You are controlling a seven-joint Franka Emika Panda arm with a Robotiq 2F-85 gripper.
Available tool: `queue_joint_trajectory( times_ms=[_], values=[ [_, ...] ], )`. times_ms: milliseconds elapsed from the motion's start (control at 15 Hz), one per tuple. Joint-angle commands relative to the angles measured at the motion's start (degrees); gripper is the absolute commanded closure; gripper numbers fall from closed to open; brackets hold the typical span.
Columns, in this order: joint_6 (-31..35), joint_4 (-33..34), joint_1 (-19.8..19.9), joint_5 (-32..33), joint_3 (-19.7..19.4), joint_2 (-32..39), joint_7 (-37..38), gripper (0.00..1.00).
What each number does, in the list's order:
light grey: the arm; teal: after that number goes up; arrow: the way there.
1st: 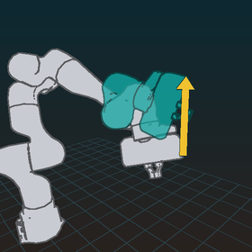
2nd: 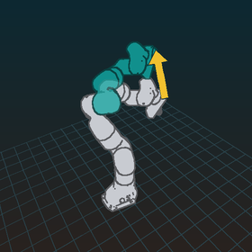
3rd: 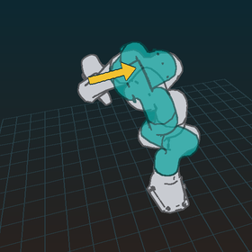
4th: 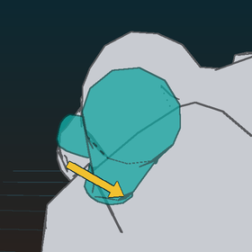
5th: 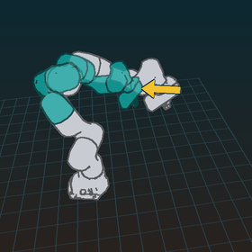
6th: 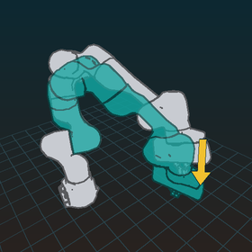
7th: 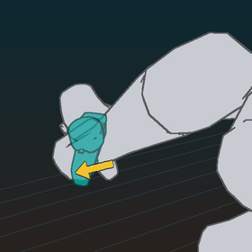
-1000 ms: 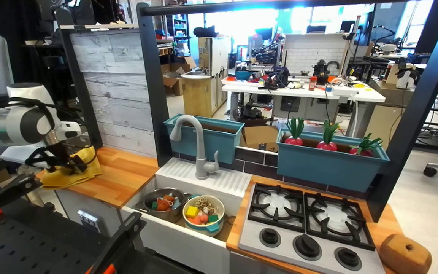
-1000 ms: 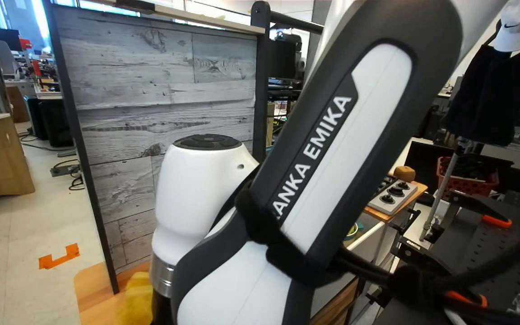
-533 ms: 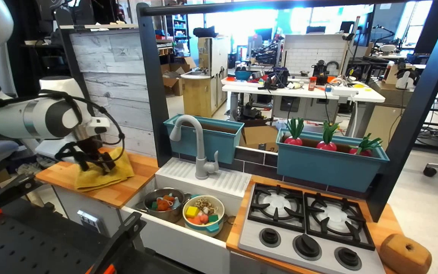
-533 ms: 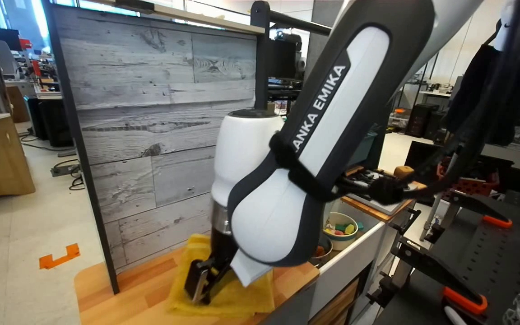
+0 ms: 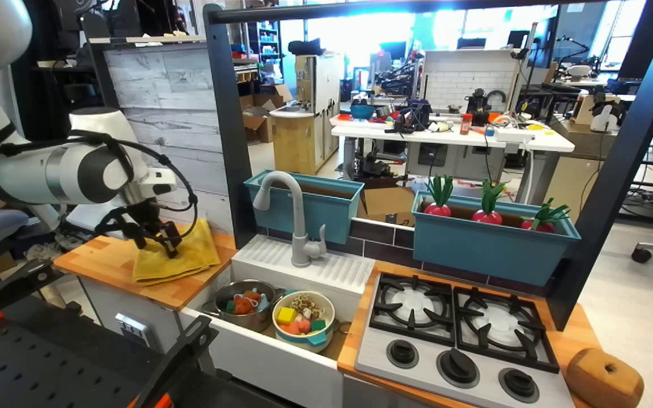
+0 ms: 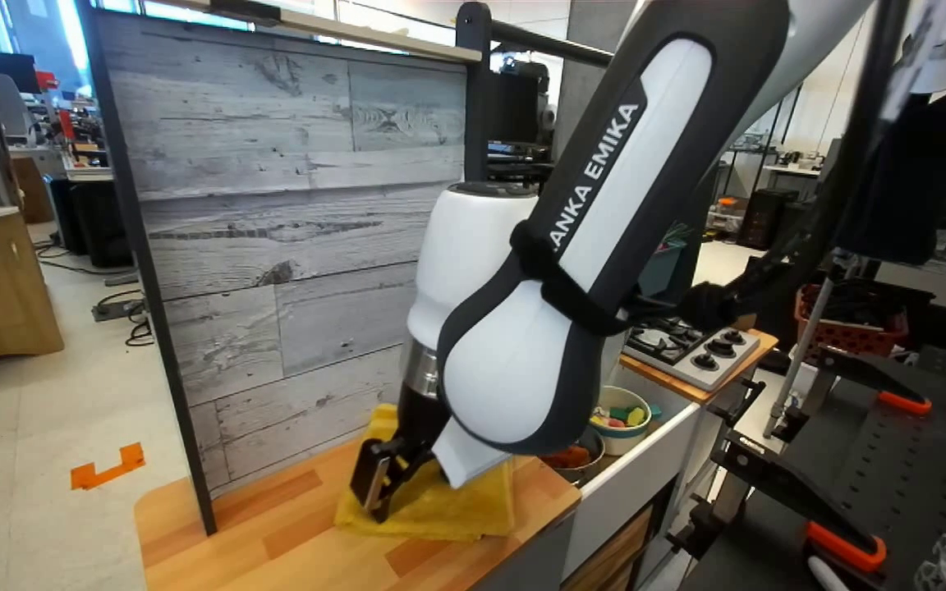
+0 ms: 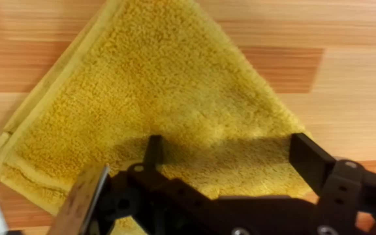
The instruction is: Pick up the plush toys from the counter and stove and put them in the pots, then wipe the counter with the towel
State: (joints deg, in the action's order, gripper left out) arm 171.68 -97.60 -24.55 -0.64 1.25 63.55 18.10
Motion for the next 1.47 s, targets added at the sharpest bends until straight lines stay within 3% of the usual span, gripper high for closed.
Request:
queue_joint_trajectory(
  times_ms=[0, 133, 267, 400, 600, 800, 933, 1200, 1400],
  values=[
    [5.2, 8.2, 1.5, -1.5, 8.7, 7.6, -4.1, 0.00],
    [5.5, 11.0, 2.2, -1.3, 13.4, 10.2, -6.3, 0.00],
    [1.4, 11.6, 3.1, -2.3, 16.3, 10.4, -6.5, 0.00],
    [-2.6, 10.4, 1.8, -4.9, 13.8, 8.3, -3.3, 0.00],
    [-7.9, 3.7, 3.2, -7.9, 8.8, 1.5, 0.2, 0.00],
    [-11.5, -1.7, 3.5, -8.1, 1.4, -4.4, 3.8, 0.00],
    [-13.6, -1.7, 3.6, -7.2, -1.7, -5.5, 5.1, 0.00],
    [-17.6, 2.1, 4.8, -6.9, 1.0, -2.3, 3.1, 0.00],
    [-21.1, 5.3, 2.2, -5.9, 2.9, 1.9, 3.0, 0.00]
  ],
)
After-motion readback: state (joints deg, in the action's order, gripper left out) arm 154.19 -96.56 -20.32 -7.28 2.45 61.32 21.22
